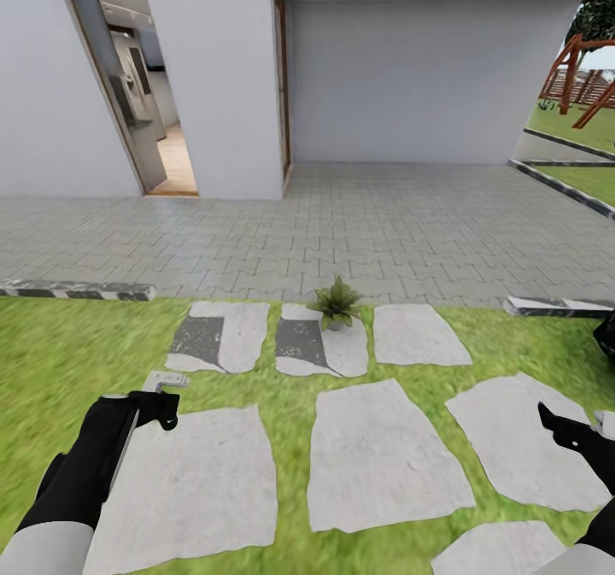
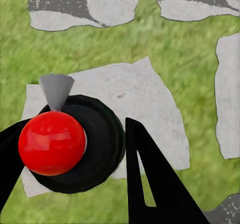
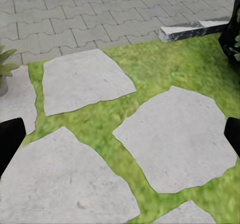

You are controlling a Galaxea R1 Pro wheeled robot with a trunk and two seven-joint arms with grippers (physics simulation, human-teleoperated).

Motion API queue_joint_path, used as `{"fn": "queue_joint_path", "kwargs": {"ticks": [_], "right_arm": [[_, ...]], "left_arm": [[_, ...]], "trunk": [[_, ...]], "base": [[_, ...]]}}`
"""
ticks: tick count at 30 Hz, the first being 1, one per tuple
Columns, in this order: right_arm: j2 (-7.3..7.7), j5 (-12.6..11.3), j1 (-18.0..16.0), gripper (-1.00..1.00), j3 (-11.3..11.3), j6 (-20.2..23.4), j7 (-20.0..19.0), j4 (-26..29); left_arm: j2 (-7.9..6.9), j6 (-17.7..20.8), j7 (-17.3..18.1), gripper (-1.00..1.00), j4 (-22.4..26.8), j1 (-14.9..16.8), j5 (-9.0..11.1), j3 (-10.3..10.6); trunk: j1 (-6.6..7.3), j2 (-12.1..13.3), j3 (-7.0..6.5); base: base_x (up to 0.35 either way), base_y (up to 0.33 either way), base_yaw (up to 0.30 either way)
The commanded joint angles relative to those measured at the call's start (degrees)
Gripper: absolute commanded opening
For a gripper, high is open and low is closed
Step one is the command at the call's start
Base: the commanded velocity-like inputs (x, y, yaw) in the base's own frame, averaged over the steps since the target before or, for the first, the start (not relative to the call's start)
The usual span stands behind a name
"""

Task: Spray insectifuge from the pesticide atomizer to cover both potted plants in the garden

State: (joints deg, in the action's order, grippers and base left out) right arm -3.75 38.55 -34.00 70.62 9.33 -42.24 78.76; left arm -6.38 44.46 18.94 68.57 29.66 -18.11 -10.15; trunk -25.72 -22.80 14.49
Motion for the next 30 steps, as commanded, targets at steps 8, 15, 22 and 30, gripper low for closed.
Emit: {"fn": "queue_joint_path", "kwargs": {"ticks": [8, 15, 22, 30], "right_arm": [[-0.03, 0.21, -0.10, 1.00, 0.13, 0.25, -0.39, 0.16], [-0.03, 0.21, -0.10, 1.00, 0.13, 0.25, -0.39, 0.10], [-0.03, 0.21, -0.10, 1.00, 0.13, 0.25, -0.39, 0.07], [-0.03, 0.21, -0.10, 1.00, 0.13, 0.25, -0.39, 0.08]], "left_arm": [[0.03, 0.16, 0.57, -1.00, 0.07, 0.05, -0.61, -0.05], [0.05, 0.16, 0.57, -1.00, 0.07, 0.05, -0.61, -0.05], [0.06, 0.13, 0.57, -1.00, 0.07, 0.05, -0.61, -0.05], [0.06, 0.12, 0.57, -1.00, 0.02, 0.05, -0.61, -0.05]], "trunk": [[-0.07, -0.12, 0.11], [-0.07, -0.12, 0.11], [-0.07, -0.12, 0.11], [-0.07, -0.12, 0.11]], "base": [[0.340, 0.000, 0.000], [0.340, 0.000, 0.000], [0.340, 0.000, 0.000], [0.340, 0.000, 0.000]]}}
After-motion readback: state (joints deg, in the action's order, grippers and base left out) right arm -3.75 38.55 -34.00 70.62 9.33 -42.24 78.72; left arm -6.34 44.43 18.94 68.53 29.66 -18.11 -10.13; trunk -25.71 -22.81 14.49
